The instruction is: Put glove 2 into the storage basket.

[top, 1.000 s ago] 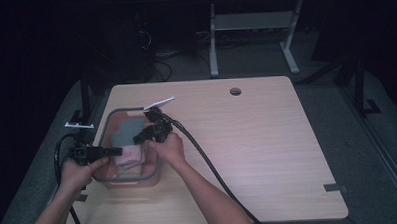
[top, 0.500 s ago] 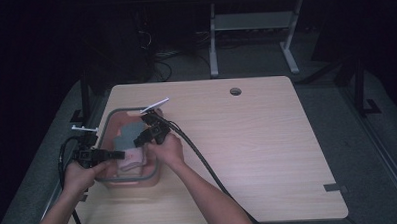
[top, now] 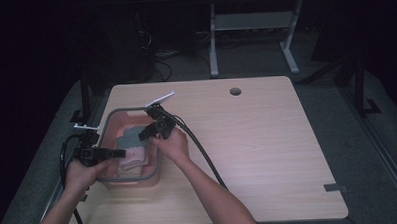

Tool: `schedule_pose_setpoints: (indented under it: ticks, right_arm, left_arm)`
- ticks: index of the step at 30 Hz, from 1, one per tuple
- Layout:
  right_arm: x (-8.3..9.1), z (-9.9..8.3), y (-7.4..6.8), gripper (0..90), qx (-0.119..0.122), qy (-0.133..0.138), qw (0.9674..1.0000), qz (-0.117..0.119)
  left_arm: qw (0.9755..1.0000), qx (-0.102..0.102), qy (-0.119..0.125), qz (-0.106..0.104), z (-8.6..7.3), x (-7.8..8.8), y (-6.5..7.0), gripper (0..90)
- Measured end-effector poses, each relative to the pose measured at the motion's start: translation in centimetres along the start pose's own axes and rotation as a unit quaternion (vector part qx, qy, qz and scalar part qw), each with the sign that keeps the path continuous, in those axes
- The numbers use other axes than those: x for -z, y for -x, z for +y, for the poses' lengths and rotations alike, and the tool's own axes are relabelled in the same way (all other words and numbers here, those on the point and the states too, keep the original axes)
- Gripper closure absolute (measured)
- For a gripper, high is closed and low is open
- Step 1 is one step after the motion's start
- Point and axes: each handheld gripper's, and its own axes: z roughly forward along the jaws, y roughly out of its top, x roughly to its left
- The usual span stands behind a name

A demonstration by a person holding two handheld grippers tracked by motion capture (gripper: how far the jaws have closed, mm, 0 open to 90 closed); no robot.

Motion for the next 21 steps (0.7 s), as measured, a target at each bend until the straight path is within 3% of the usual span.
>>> schedule_pose_setpoints:
  ticks: [9, 14, 21]
  right_arm:
    - [0.6, -0.3, 0.1, 63.3, 0.000, 0.003, 0.9999, 0.011]
    - [1.3, -0.3, 0.2, 61.7, 0.002, 0.009, 0.9998, 0.015]
    - [2.8, -0.4, 0.9, 59.4, -0.003, 0.022, 0.9995, 0.023]
  left_arm:
    - [0.9997, 0.007, 0.022, -0.004, 0.6, 0.9, 0.2, 53.8]
    - [0.9989, 0.014, 0.038, -0.022, 1.0, 1.3, 0.6, 53.7]
    - [0.9984, 0.006, 0.050, -0.024, 1.7, 1.6, 1.3, 52.5]
